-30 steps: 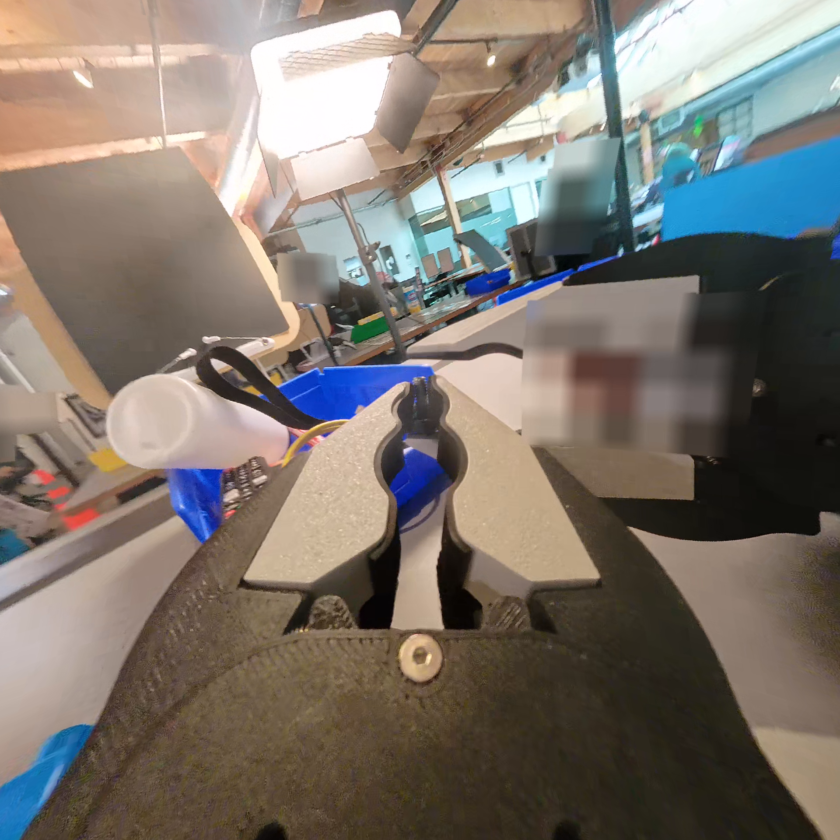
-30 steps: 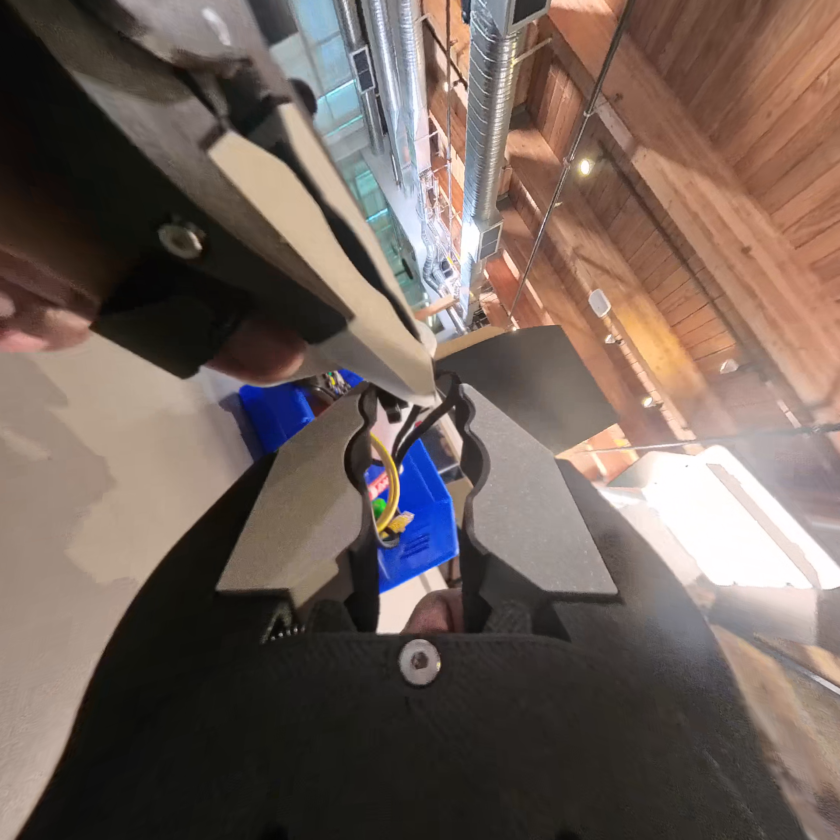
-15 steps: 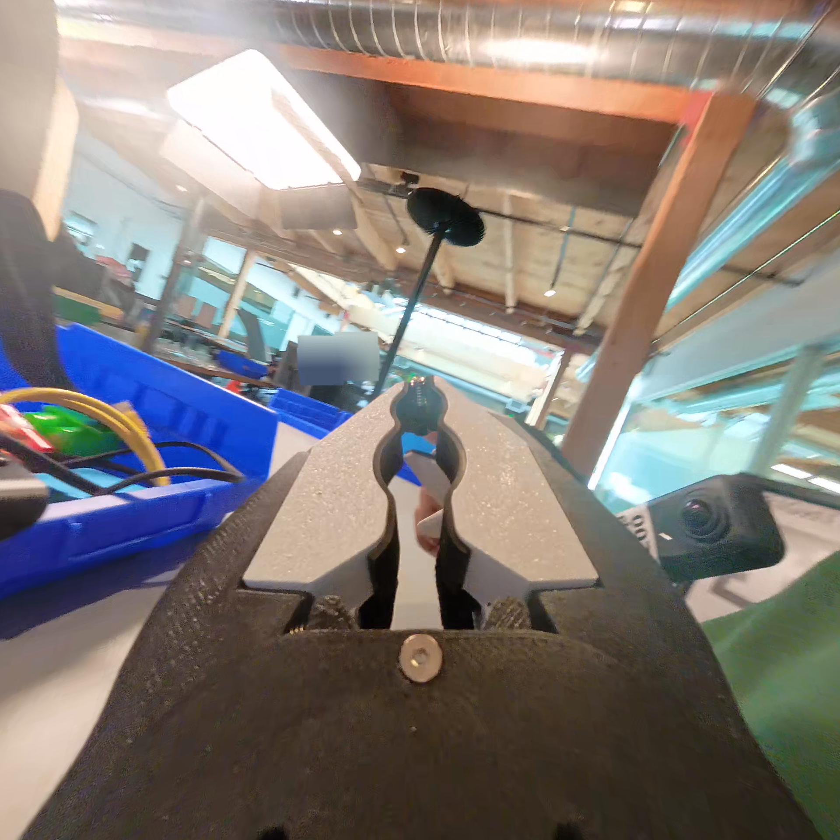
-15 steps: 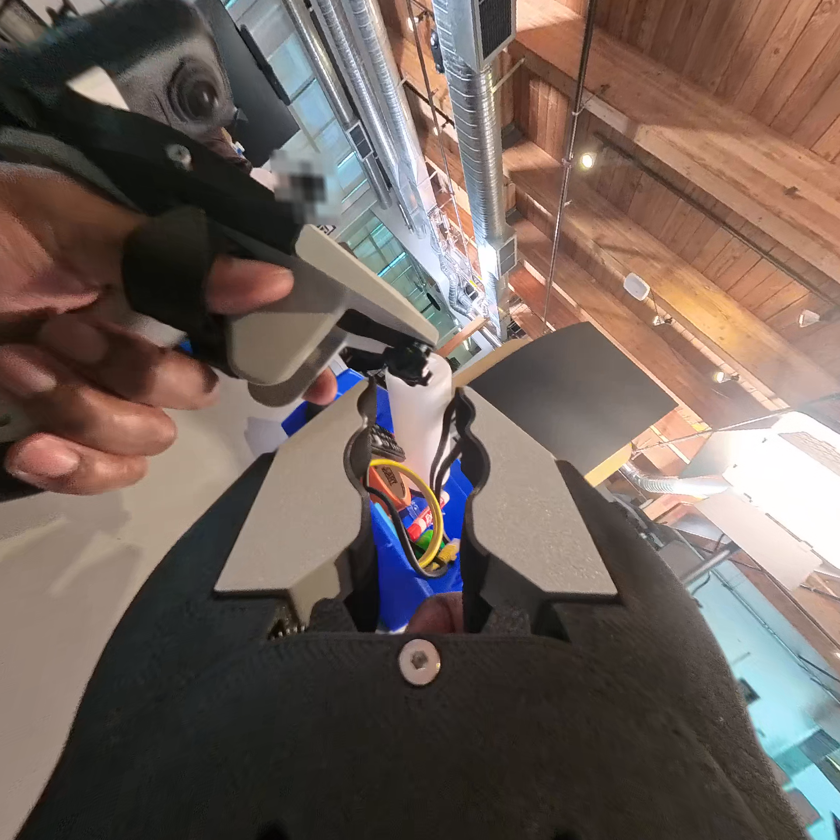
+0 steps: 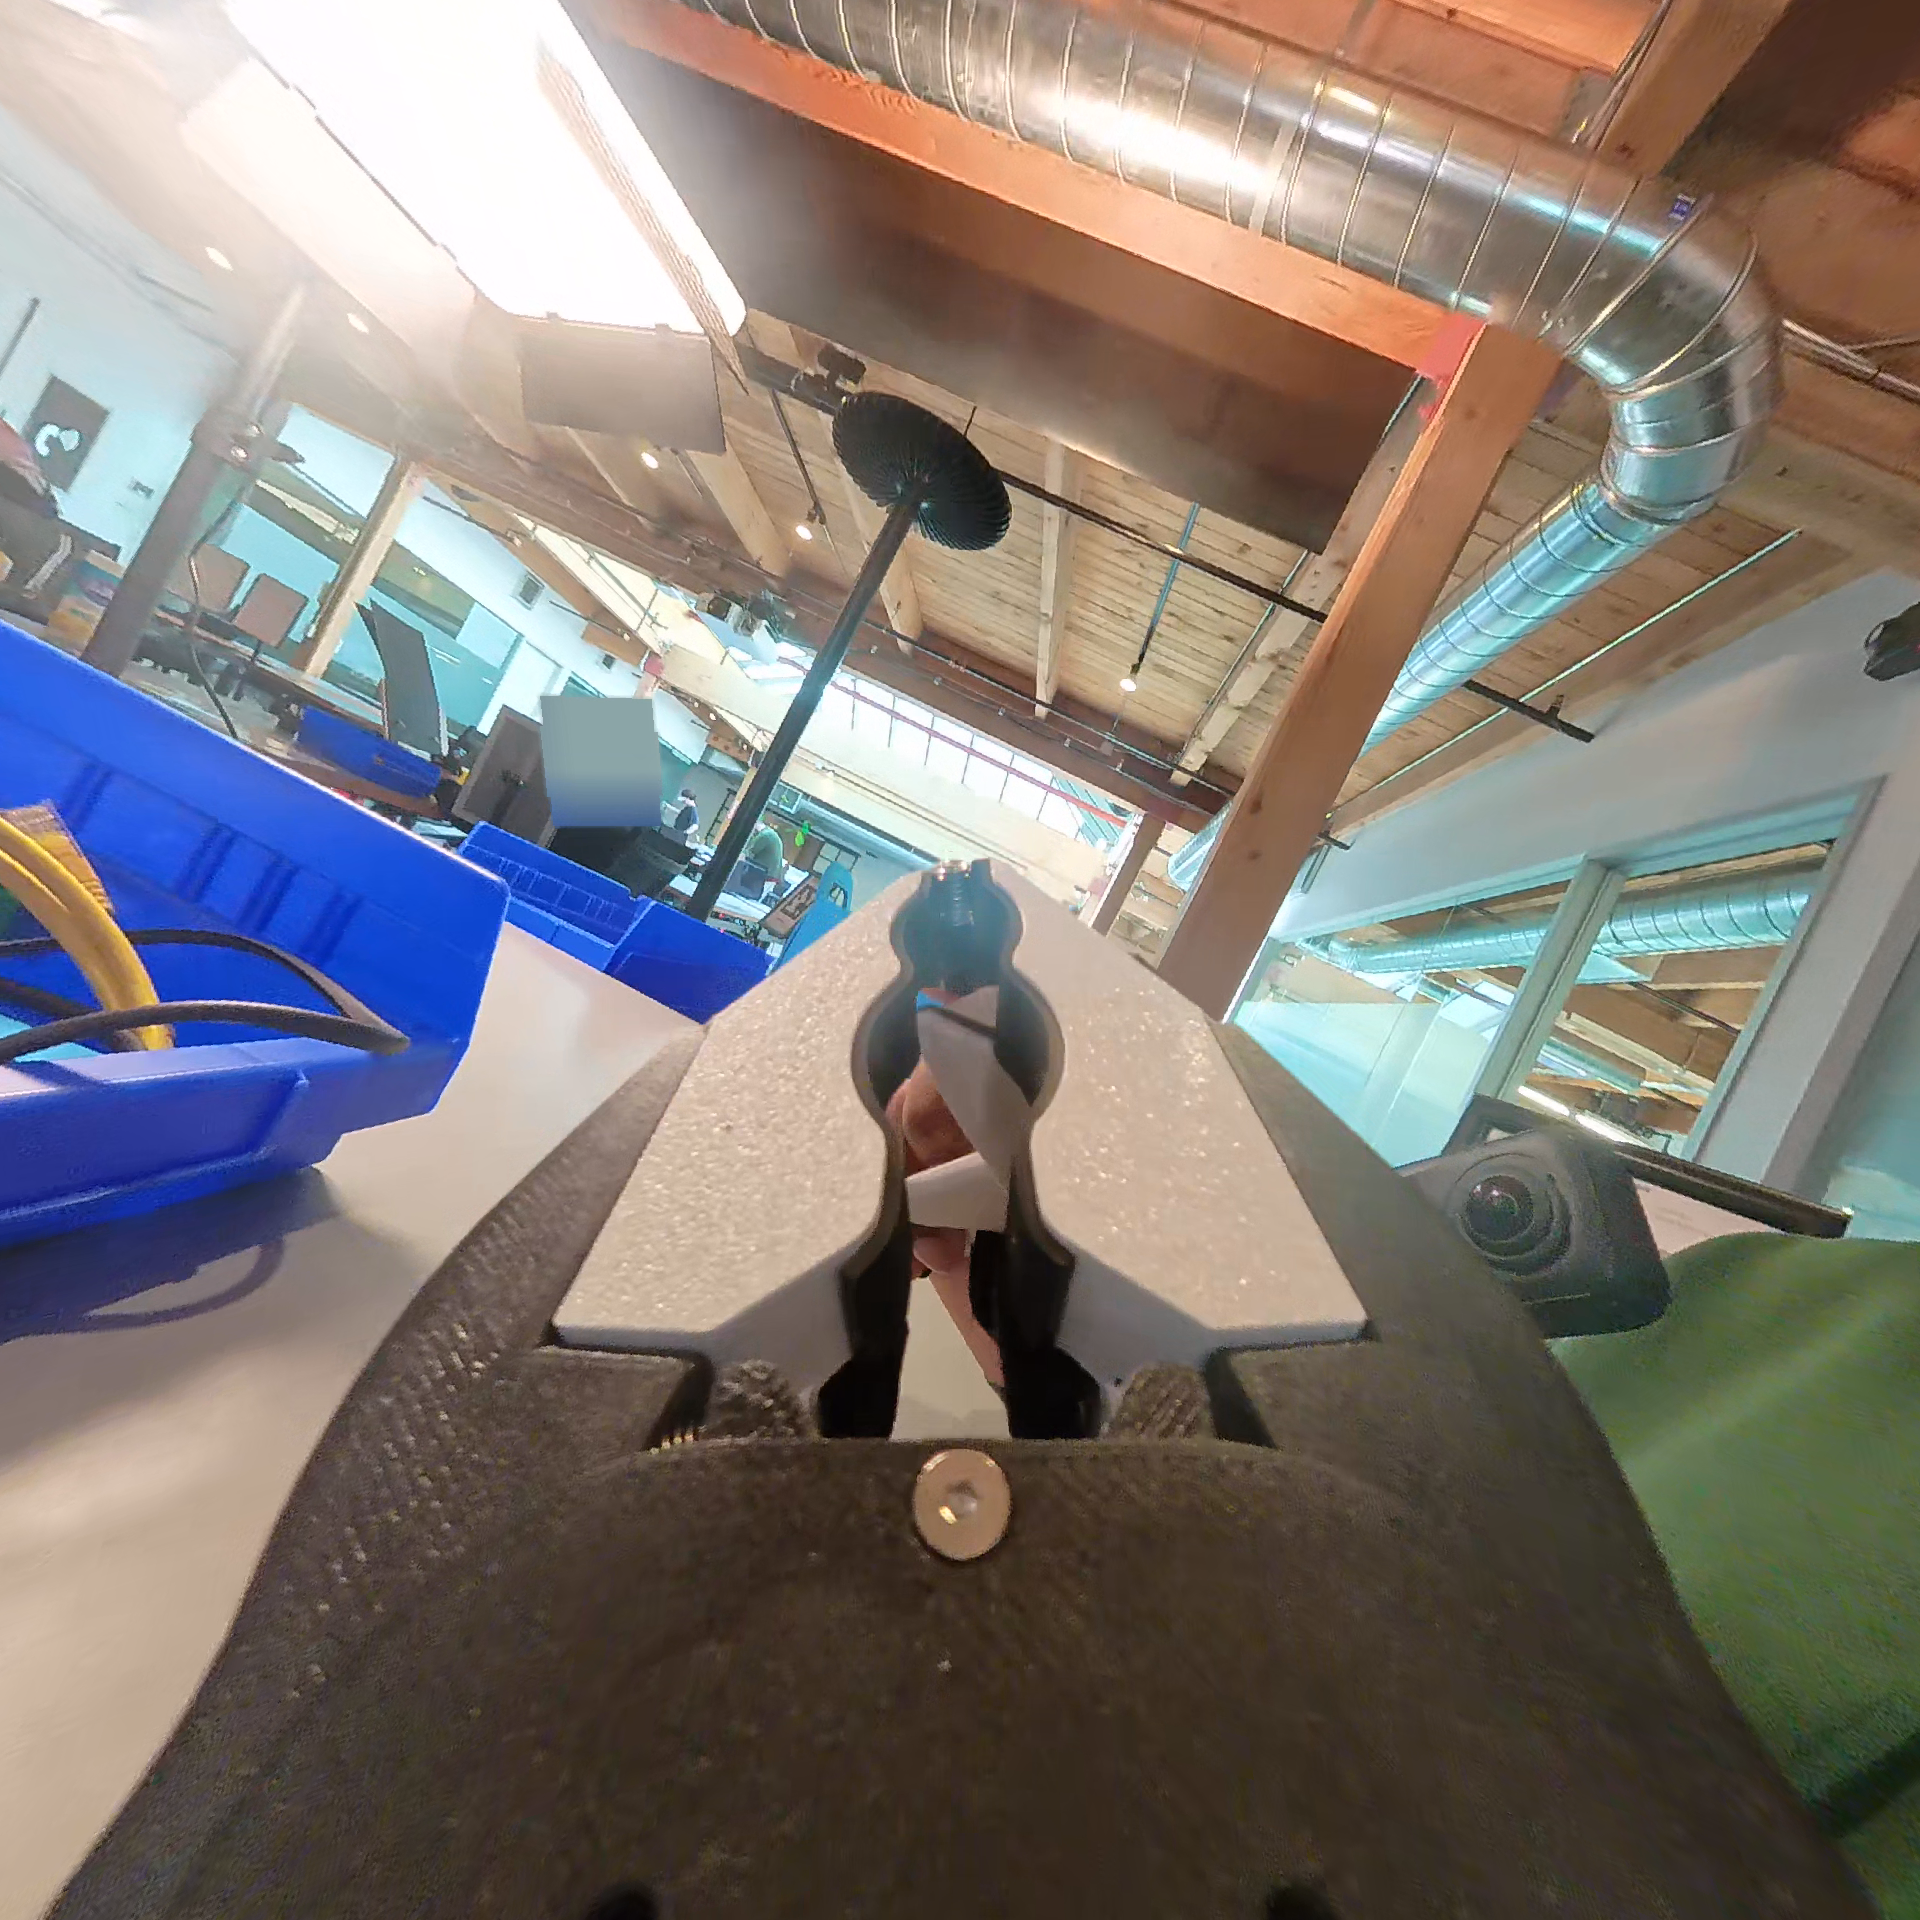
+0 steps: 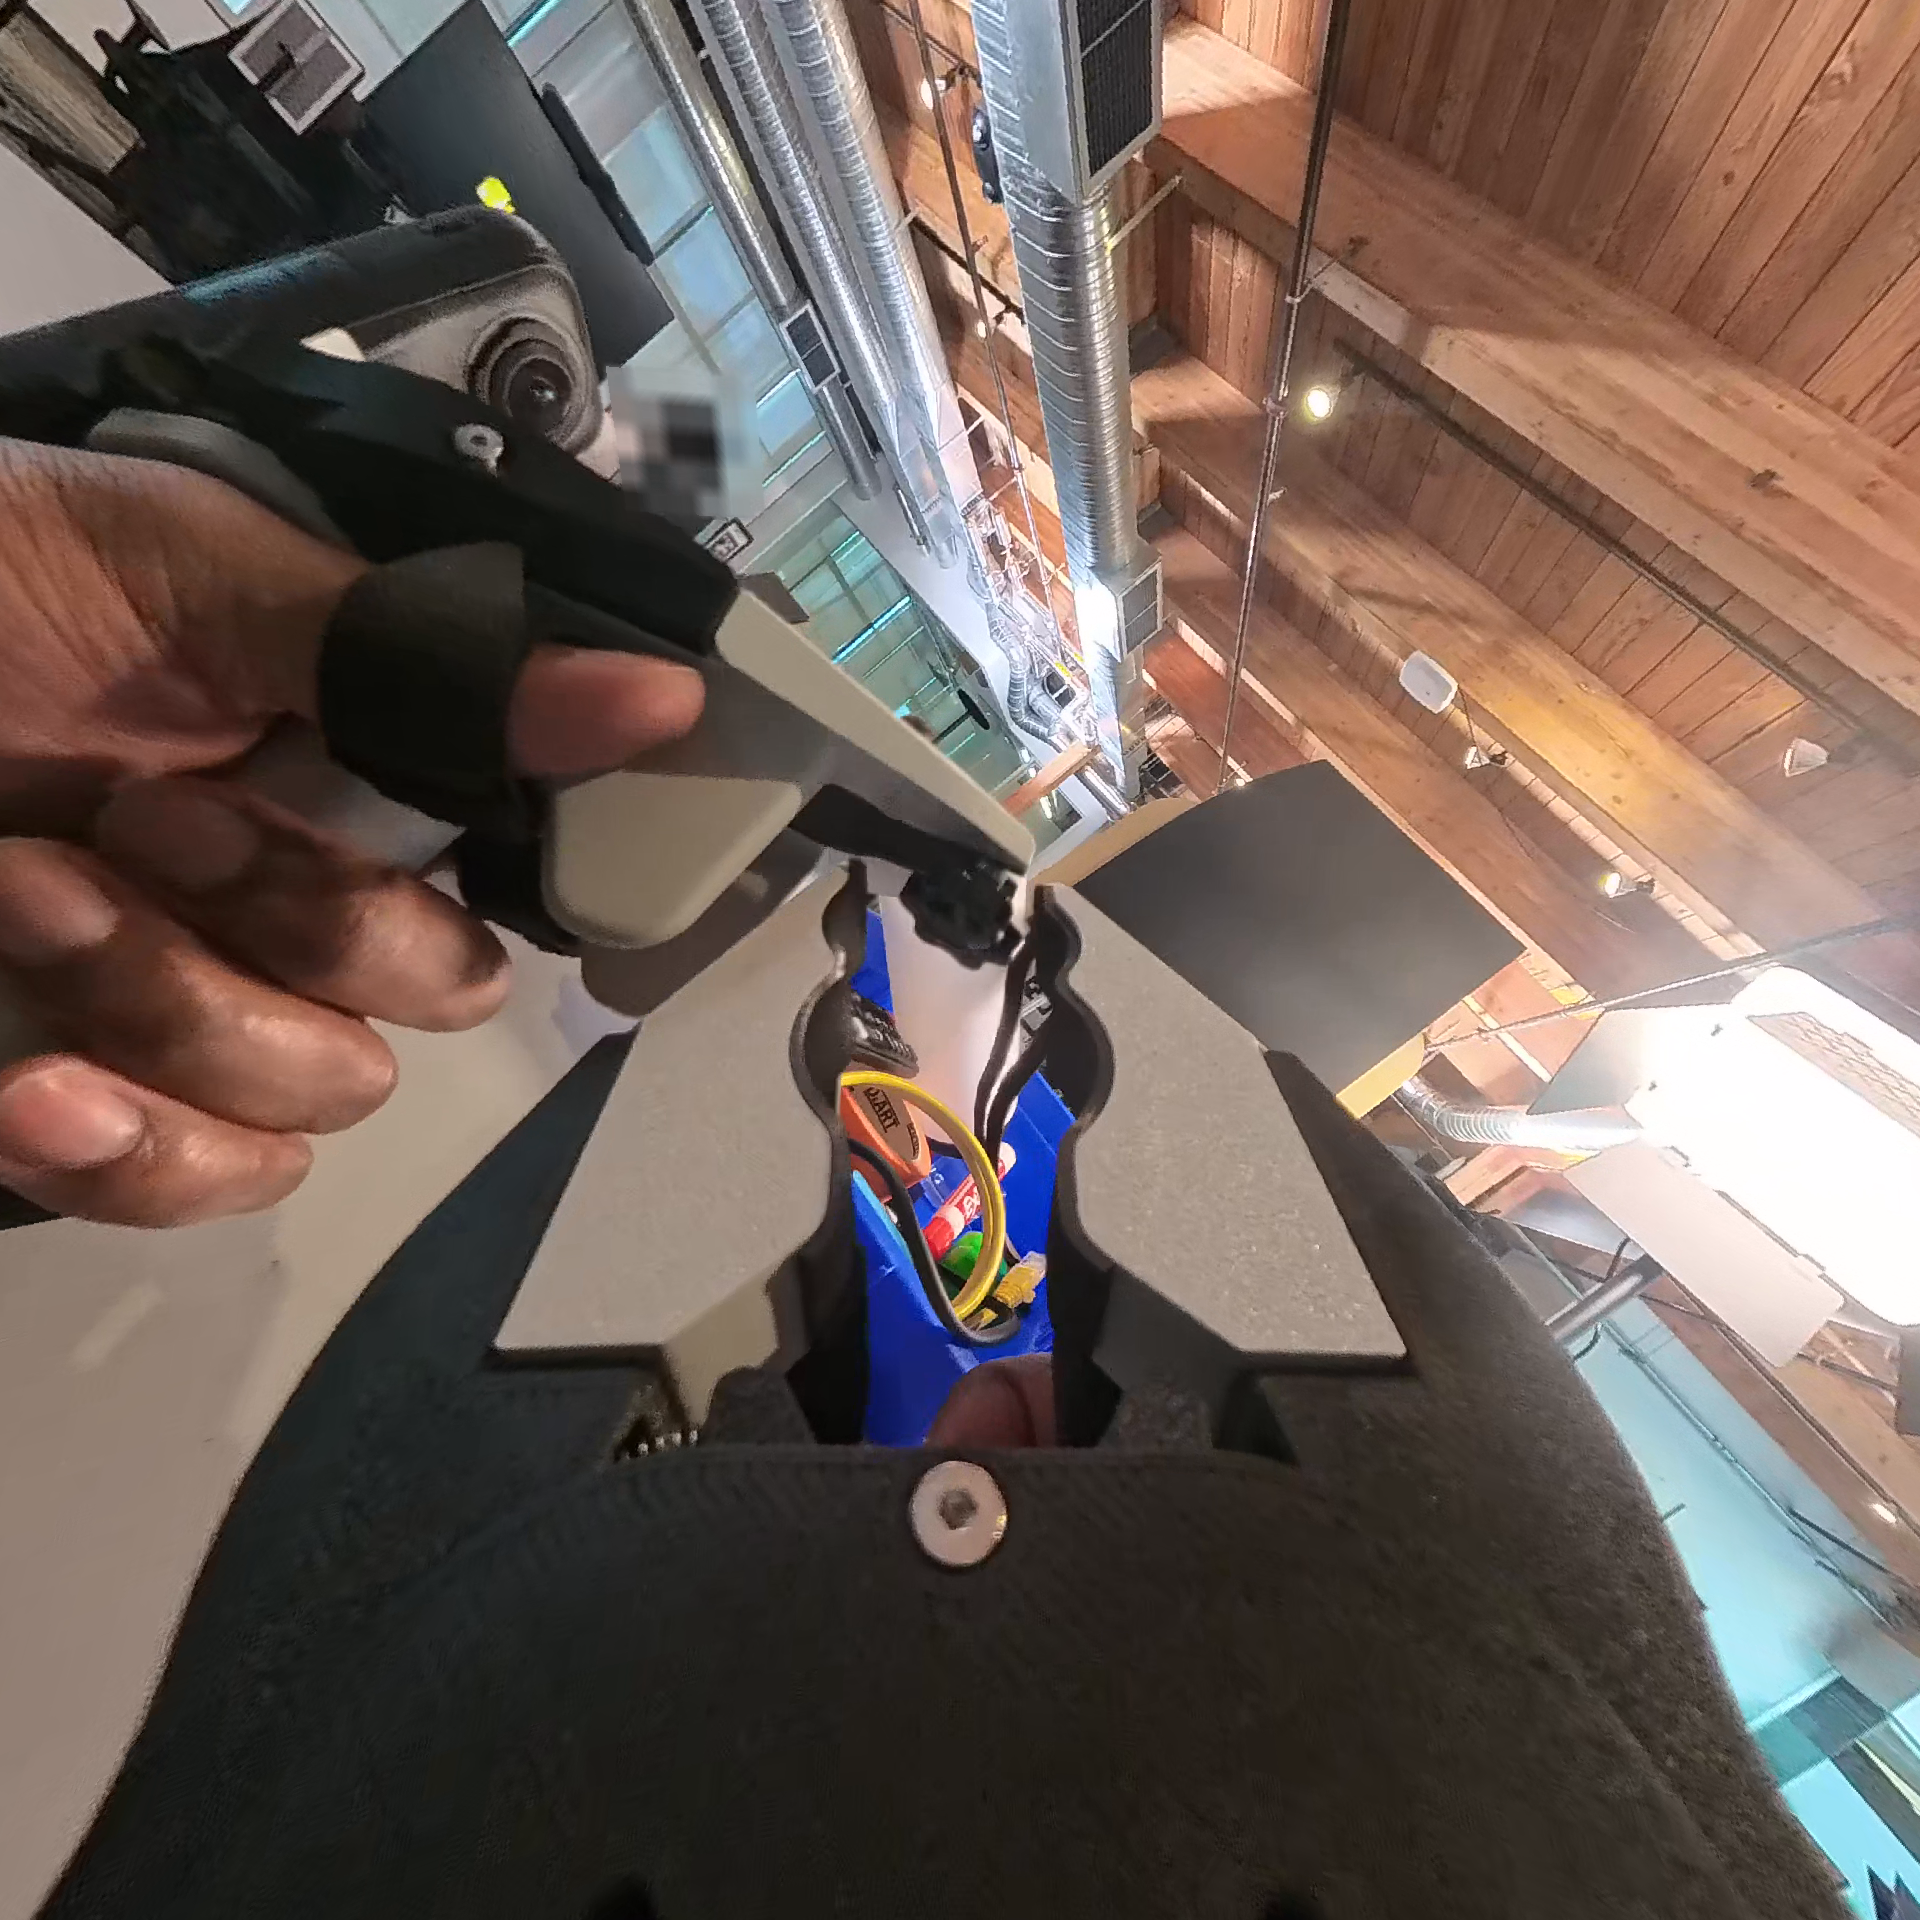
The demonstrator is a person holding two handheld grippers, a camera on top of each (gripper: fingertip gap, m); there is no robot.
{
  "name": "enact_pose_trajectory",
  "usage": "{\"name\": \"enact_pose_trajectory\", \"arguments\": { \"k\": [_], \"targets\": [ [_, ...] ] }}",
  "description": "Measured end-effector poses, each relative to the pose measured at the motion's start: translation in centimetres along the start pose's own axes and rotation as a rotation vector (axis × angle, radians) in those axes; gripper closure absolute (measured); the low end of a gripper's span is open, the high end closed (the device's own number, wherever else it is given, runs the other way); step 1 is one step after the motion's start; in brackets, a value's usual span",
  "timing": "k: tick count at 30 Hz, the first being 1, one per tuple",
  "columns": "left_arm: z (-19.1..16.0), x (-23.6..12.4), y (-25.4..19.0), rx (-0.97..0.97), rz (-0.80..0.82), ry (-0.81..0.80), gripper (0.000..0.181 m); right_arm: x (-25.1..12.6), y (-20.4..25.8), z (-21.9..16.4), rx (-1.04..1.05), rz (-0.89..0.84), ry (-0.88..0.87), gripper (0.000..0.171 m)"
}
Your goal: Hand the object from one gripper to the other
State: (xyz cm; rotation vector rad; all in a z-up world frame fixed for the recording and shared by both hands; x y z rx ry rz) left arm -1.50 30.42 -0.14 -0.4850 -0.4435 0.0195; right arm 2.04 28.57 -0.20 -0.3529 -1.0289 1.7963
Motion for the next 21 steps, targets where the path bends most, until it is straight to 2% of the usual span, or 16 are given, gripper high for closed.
{"name": "enact_pose_trajectory", "arguments": {
  "k": [16,18,20,21],
  "targets": [
    [0.3,-0.3,0.0,-0.012,-0.001,-0.019,0.174,-0.1,-0.6,-0.1,0.011,-0.033,0.002,0.147],
    [0.4,-0.3,0.2,0.005,0.035,-0.021,0.167,-0.1,-0.8,-0.1,0.019,-0.042,0.003,0.147],
    [0.7,-0.4,0.5,0.05,0.1,-0.027,0.15,-0.2,-1.1,-0.2,0.038,-0.05,0.004,0.146],
    [0.9,-0.5,0.5,0.104,0.141,-0.028,0.147,-0.2,-1.3,-0.3,0.047,-0.054,0.008,0.146]
  ]
}}
Point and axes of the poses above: each gripper's, where its closed fingertips meet, x out along the fingers, z out of its top, y = z × x across the jaws, the point moved 4 cm from there along -x, back along the fingers, and after that the axes turned 7 degrees about y, right-handed, at the moved point
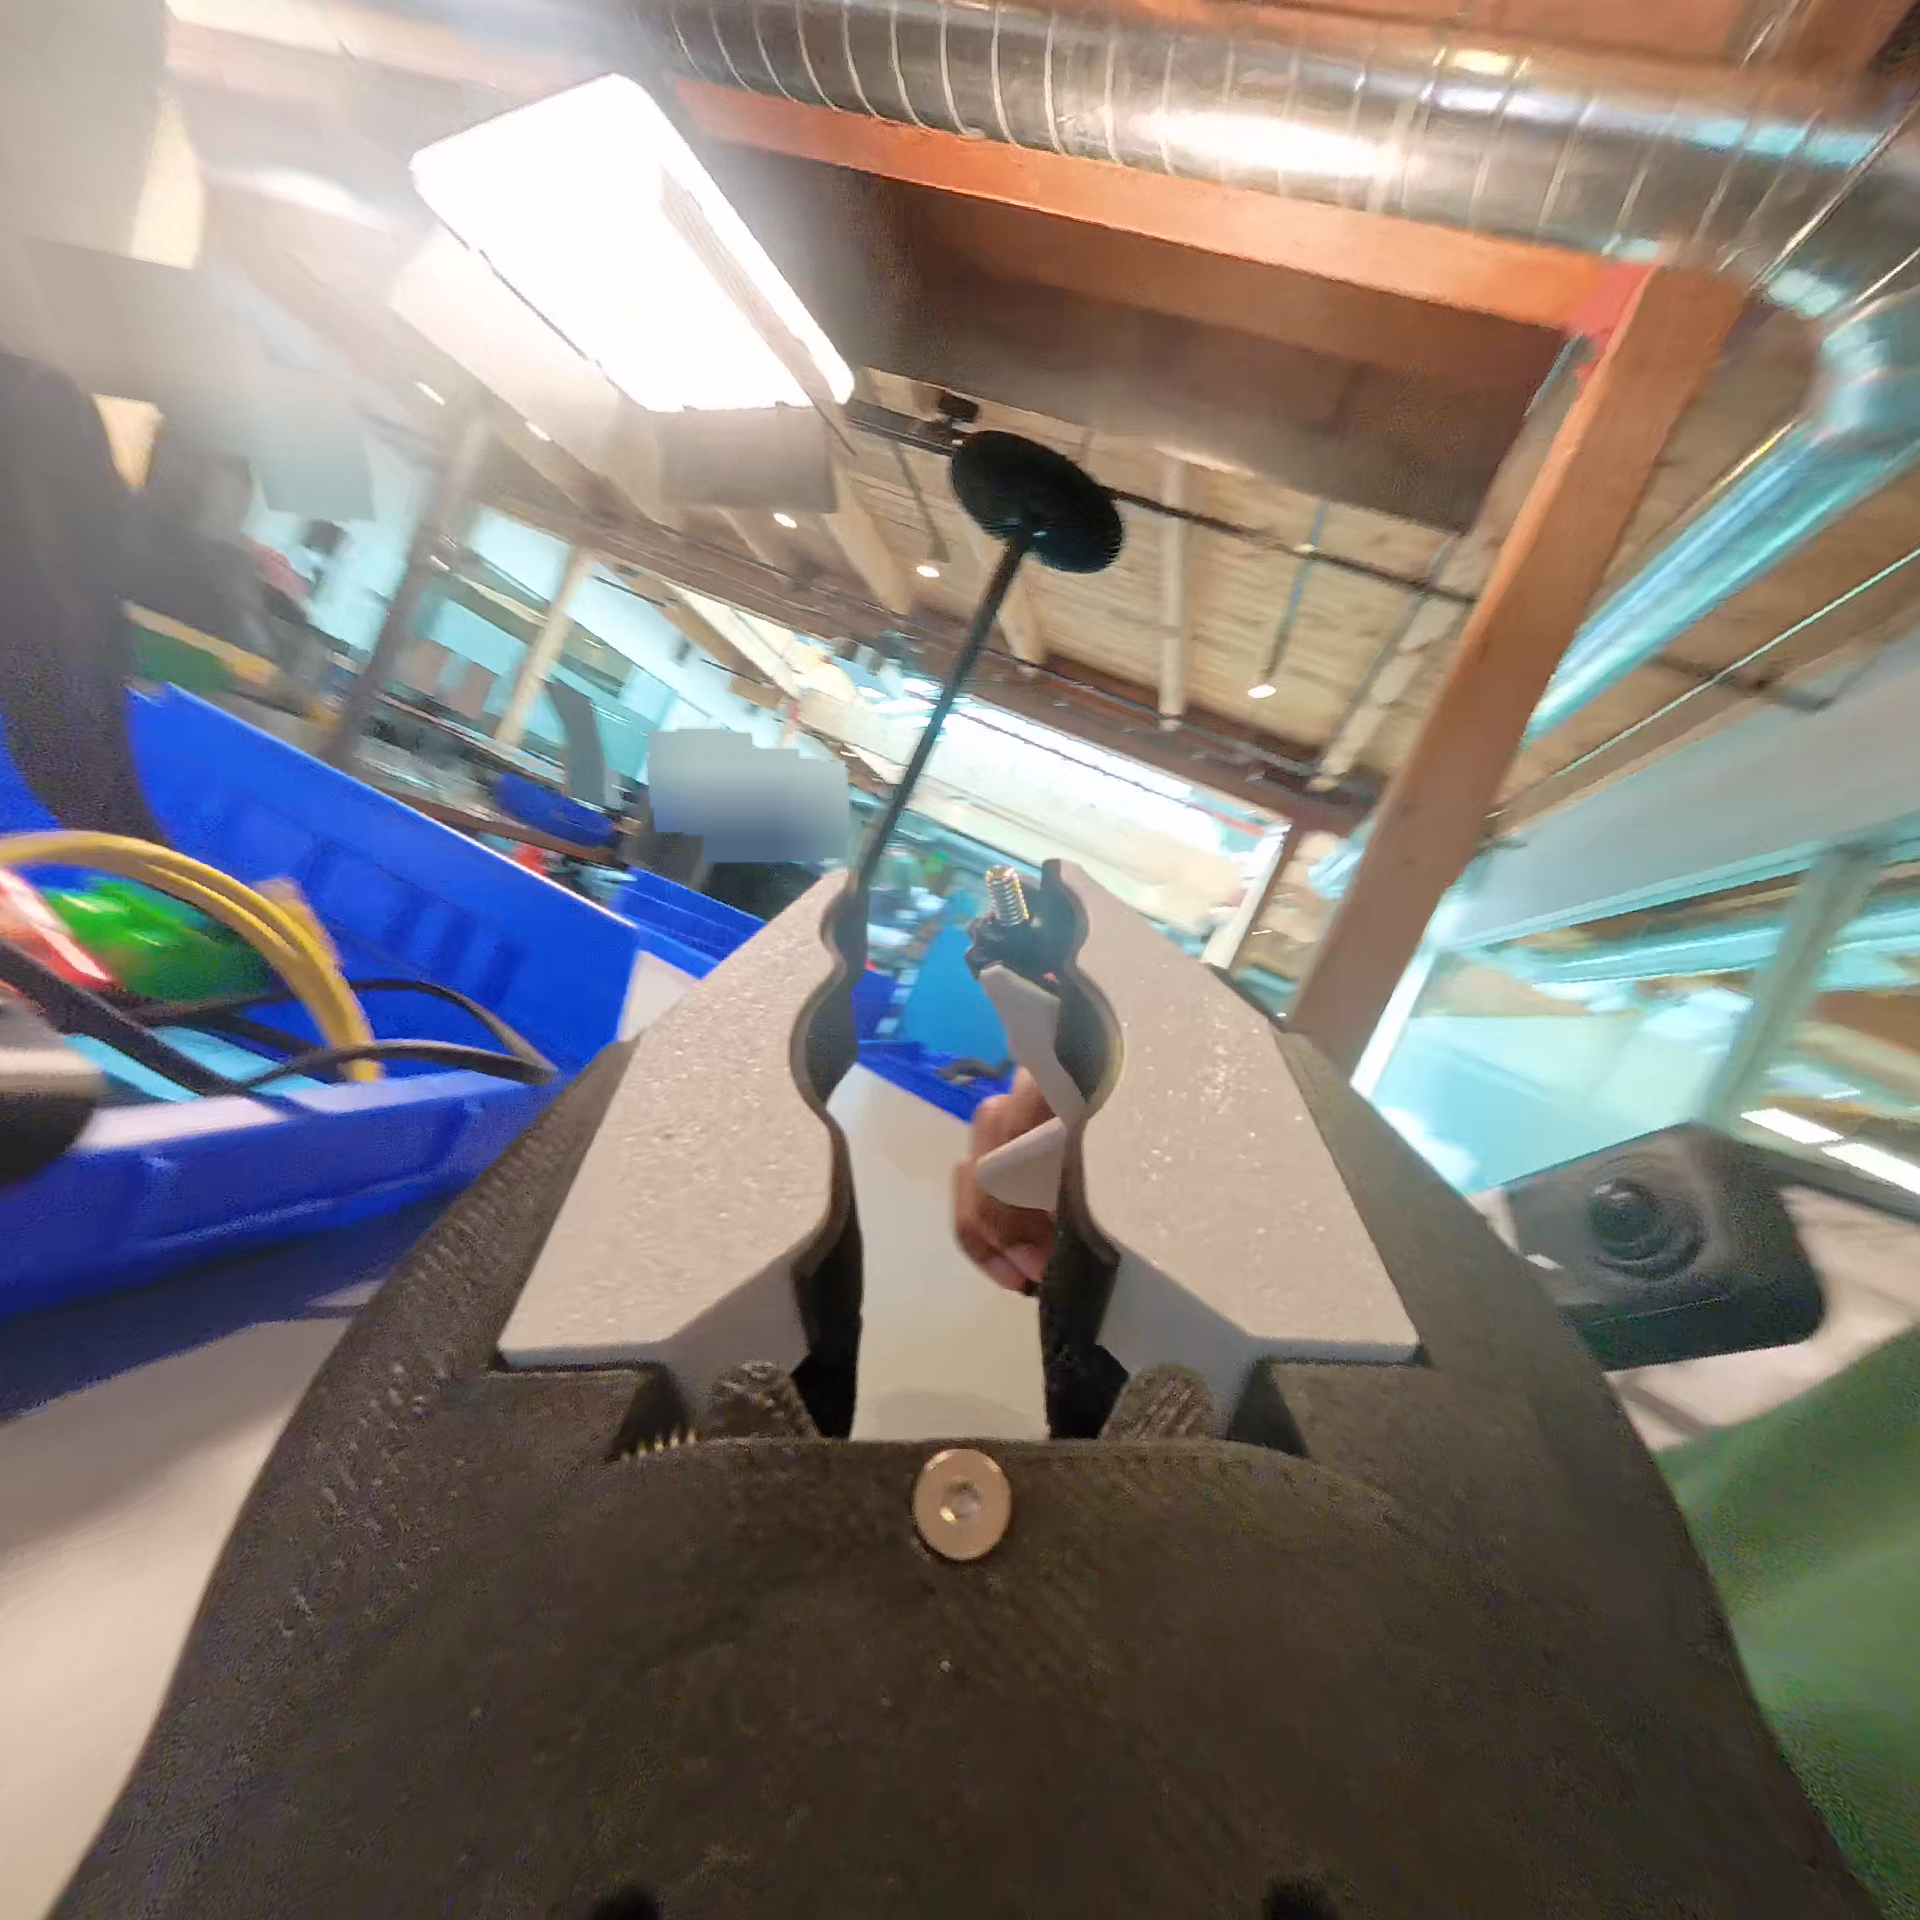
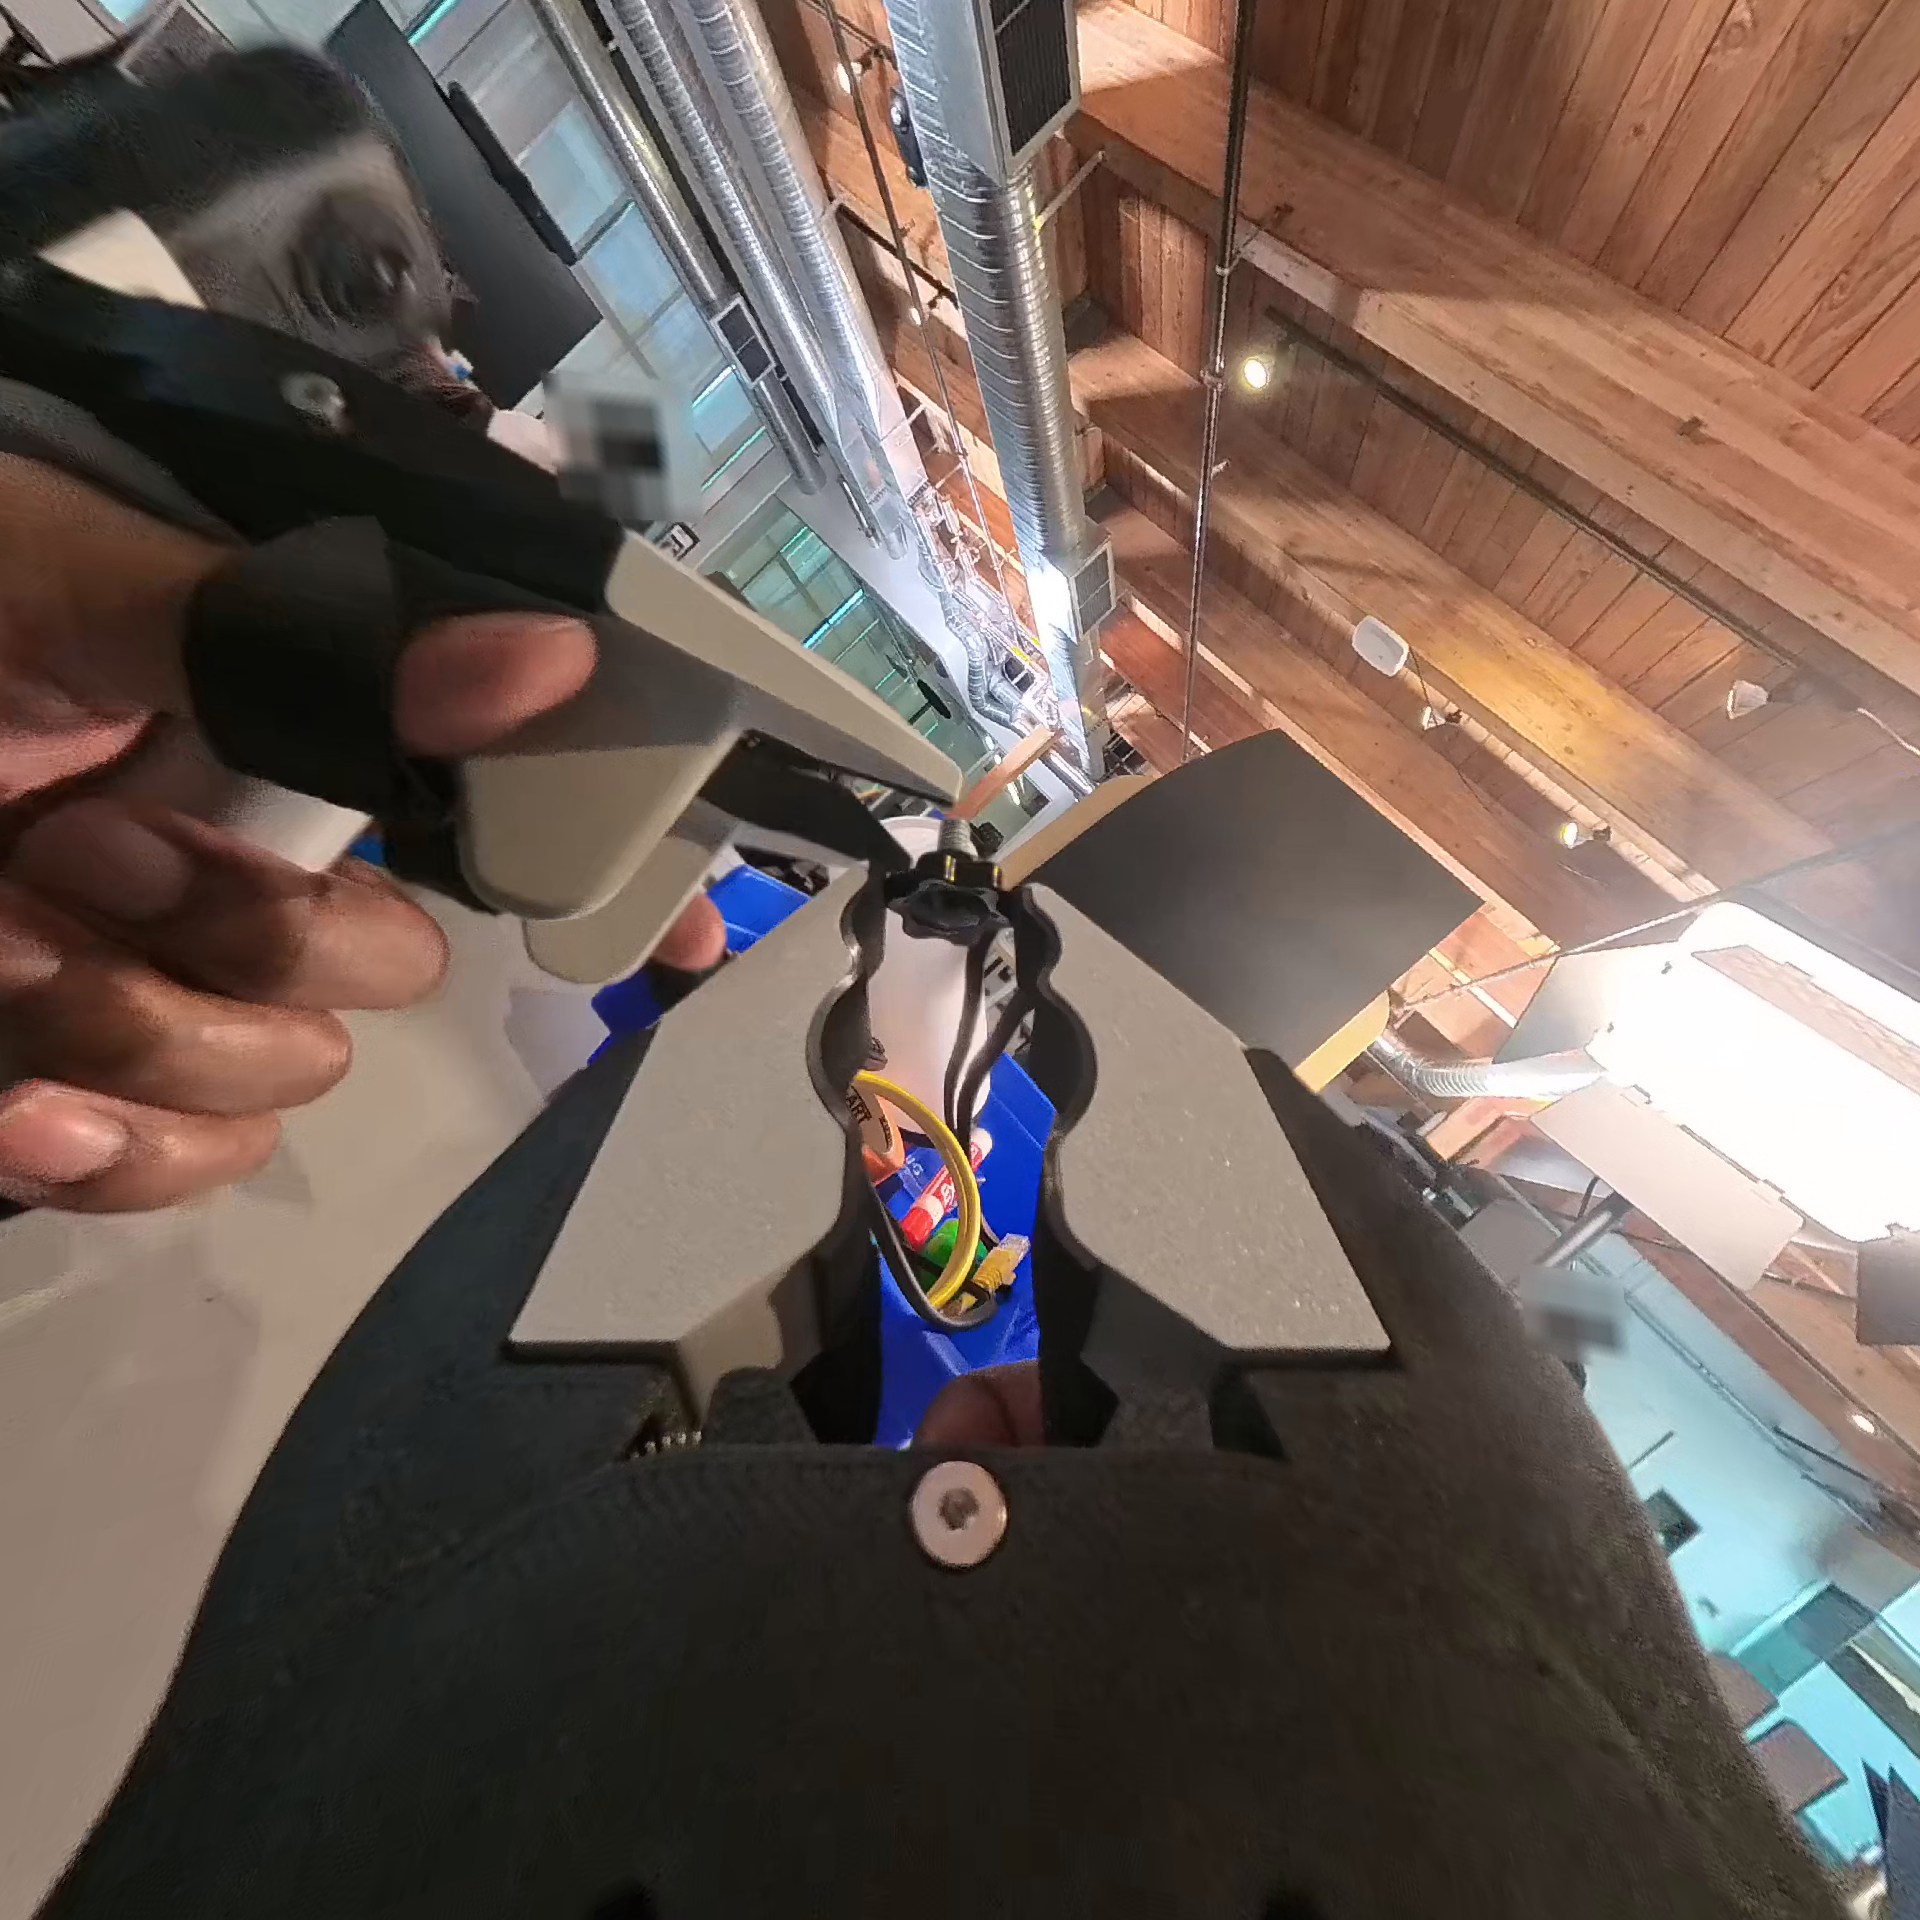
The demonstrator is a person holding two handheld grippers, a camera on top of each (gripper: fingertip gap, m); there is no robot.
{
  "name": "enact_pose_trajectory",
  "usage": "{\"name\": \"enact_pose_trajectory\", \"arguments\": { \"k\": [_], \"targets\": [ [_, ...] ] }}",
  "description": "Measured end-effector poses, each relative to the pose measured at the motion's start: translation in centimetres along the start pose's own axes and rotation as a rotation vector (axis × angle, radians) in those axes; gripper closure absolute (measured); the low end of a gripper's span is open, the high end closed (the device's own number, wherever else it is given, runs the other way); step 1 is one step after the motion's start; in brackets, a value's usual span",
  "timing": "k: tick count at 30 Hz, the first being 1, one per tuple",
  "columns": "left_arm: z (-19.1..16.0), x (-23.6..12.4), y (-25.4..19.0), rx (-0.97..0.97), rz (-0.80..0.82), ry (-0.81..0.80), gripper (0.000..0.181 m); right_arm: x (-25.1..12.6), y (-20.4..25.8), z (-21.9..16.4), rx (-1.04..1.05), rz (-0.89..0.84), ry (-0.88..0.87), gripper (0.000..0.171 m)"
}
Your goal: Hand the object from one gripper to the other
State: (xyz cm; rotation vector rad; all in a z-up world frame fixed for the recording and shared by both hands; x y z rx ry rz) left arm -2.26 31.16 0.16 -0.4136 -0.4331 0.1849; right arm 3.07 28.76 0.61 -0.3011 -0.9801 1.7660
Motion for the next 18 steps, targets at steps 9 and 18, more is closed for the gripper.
{"name": "enact_pose_trajectory", "arguments": {
  "k": [9,18],
  "targets": [
    [-0.7,0.4,-2.2,0.74,0.331,0.091,0.154,0.4,0.0,-0.8,-0.057,-0.035,0.061,0.147],
    [-1.4,0.6,-2.6,0.895,0.378,0.135,0.167,0.5,0.2,-1.0,-0.094,-0.038,0.073,0.147]
  ]
}}
Point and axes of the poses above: each gripper's, where its closed fingertips meet, x out along the fingers, z out of its top, y = z × x across the jaws, the point moved 4 cm from there along -x, back along the fingers, and after that the axes turned 7 degrees about y, right-handed, at the moved point
